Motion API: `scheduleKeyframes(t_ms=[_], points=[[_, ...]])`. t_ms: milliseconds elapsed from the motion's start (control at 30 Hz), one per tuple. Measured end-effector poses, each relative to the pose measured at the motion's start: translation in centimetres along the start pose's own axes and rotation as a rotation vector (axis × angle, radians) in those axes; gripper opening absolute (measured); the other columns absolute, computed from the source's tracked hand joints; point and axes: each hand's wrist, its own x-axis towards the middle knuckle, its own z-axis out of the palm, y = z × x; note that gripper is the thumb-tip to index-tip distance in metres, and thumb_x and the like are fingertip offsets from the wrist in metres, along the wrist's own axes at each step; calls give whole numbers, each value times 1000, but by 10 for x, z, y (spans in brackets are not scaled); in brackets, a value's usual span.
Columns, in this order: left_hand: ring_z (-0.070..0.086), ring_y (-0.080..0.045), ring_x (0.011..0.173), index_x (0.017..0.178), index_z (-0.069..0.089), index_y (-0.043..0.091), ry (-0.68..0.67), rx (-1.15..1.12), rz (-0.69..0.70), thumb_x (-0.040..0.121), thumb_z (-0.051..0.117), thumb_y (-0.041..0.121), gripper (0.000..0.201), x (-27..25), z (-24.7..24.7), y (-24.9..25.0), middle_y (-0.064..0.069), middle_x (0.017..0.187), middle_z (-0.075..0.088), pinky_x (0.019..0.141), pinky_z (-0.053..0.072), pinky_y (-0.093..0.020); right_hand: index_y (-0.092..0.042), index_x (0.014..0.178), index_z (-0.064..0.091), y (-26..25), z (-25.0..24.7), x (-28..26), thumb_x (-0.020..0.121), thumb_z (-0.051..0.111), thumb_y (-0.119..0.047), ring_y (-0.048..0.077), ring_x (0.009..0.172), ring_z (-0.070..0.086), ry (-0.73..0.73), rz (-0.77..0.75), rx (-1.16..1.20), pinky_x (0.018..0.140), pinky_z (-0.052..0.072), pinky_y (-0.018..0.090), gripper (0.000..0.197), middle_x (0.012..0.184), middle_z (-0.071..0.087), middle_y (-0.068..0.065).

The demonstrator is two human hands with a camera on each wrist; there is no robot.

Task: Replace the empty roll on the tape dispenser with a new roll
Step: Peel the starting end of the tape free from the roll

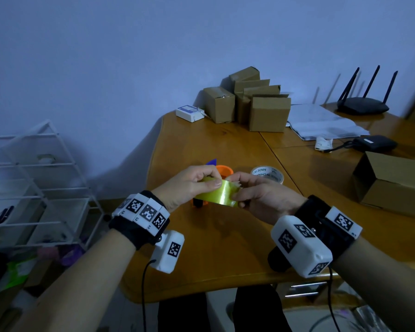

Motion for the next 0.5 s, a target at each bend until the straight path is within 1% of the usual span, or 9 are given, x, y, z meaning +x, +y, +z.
scheduleKeyframes(t_ms=[67, 167, 267, 367, 400, 500], points=[[53, -2, 77, 90, 63, 5, -15, 1, 3, 92, 56, 30, 25, -1, 0, 0, 9, 80, 57, 72, 41, -12, -7, 95, 62, 1, 1, 0, 83, 49, 20, 10, 68, 53, 1, 0, 10, 60, 33, 24, 33, 92, 60, 8], [53, -4, 78, 91, 63, 5, -28, 7, 6, 96, 57, 22, 18, 0, -1, 0, 4, 83, 57, 72, 42, -11, -6, 93, 62, 3, 2, 1, 81, 49, 22, 10, 64, 53, 3, 1, 42, 63, 32, 27, 34, 92, 59, 10], [53, -6, 79, 91, 62, 2, -28, 24, 3, 98, 56, 14, 15, 1, -2, 0, -1, 84, 57, 72, 42, -11, -5, 93, 61, 4, 2, 1, 78, 51, 22, 12, 63, 50, 1, -2, 50, 65, 32, 29, 32, 90, 57, 11], [53, -9, 80, 91, 62, 2, -43, 14, 4, 97, 56, 16, 16, 1, -1, 1, -3, 85, 56, 73, 43, -12, -6, 94, 62, 6, 1, 1, 68, 59, 14, 15, 67, 48, -7, 4, 48, 67, 33, 31, 33, 90, 58, 10], [53, -9, 80, 90, 62, 3, -46, 5, 4, 95, 57, 18, 17, 1, -1, 1, -3, 85, 56, 73, 43, -12, -6, 95, 63, 6, 0, 1, 68, 60, 13, 16, 69, 48, -8, 6, 42, 67, 33, 31, 34, 91, 58, 10], [53, -8, 80, 89, 62, 5, -55, 7, 7, 94, 57, 18, 15, 1, 0, 2, -2, 84, 56, 72, 43, -13, -7, 94, 63, 6, -1, -1, 75, 55, 21, 16, 71, 47, -6, -5, 19, 67, 34, 29, 34, 92, 57, 9]])
